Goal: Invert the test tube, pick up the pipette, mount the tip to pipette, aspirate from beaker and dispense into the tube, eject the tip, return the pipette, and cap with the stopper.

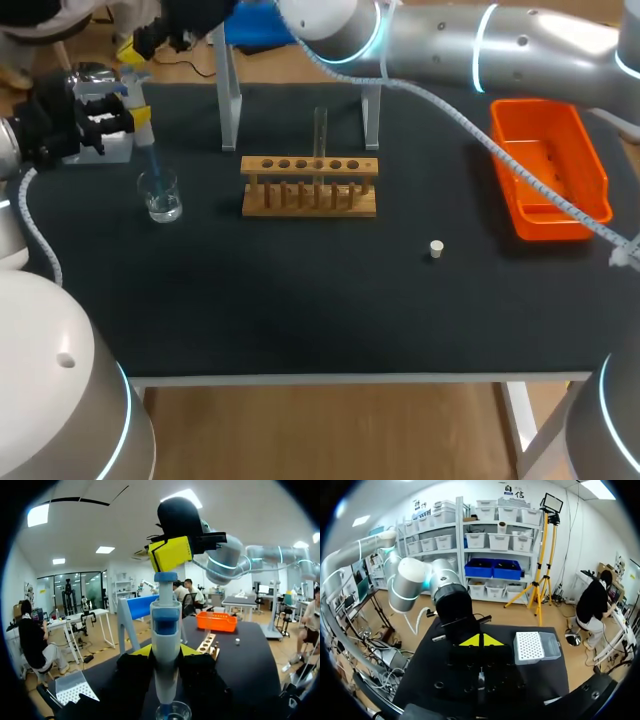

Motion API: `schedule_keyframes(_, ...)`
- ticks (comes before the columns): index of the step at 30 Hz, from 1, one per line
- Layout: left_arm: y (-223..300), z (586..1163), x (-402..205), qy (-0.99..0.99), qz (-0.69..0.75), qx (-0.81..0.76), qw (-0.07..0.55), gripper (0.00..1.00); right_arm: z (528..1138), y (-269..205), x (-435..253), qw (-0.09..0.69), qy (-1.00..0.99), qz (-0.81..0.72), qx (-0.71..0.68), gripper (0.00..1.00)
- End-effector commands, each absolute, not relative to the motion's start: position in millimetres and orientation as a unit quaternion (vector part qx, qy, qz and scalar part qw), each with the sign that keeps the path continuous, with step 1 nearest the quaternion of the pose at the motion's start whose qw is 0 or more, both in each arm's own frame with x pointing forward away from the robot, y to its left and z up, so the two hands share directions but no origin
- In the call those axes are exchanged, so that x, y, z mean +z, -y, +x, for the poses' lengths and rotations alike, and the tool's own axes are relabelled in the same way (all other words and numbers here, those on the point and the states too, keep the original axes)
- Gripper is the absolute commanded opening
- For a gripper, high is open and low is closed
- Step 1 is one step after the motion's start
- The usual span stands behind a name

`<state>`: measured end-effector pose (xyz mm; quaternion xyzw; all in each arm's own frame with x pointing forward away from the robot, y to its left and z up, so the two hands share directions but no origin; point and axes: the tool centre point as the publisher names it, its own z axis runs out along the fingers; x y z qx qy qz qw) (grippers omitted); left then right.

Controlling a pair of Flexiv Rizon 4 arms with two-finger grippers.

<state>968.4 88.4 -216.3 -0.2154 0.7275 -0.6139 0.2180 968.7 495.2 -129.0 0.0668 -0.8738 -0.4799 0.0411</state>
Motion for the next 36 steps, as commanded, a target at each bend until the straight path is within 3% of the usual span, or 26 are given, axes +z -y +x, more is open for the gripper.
schedule_keyframes(1, -88.2, 968.6, -215.1, -0.728, -0.216, -0.613, 0.218, 0.00, 963.4, -474.9, -117.3, 0.032, 0.870, 0.070, -0.488, 1.00)
schedule_keyframes(9, -88.2, 968.6, -215.1, -0.728, -0.216, -0.613, 0.218, 0.00, 970.1, -419.8, -95.0, 0.016, 0.864, 0.090, -0.494, 1.00)
schedule_keyframes(26, -88.2, 968.6, -215.1, -0.728, -0.216, -0.613, 0.218, 0.00, 976.1, -242.2, -112.9, -0.013, 0.857, 0.078, -0.510, 1.00)
schedule_keyframes(36, -88.2, 968.6, -215.1, -0.728, -0.216, -0.613, 0.218, 0.00, 980.3, -190.8, -146.4, -0.001, 0.843, 0.075, -0.533, 1.00)
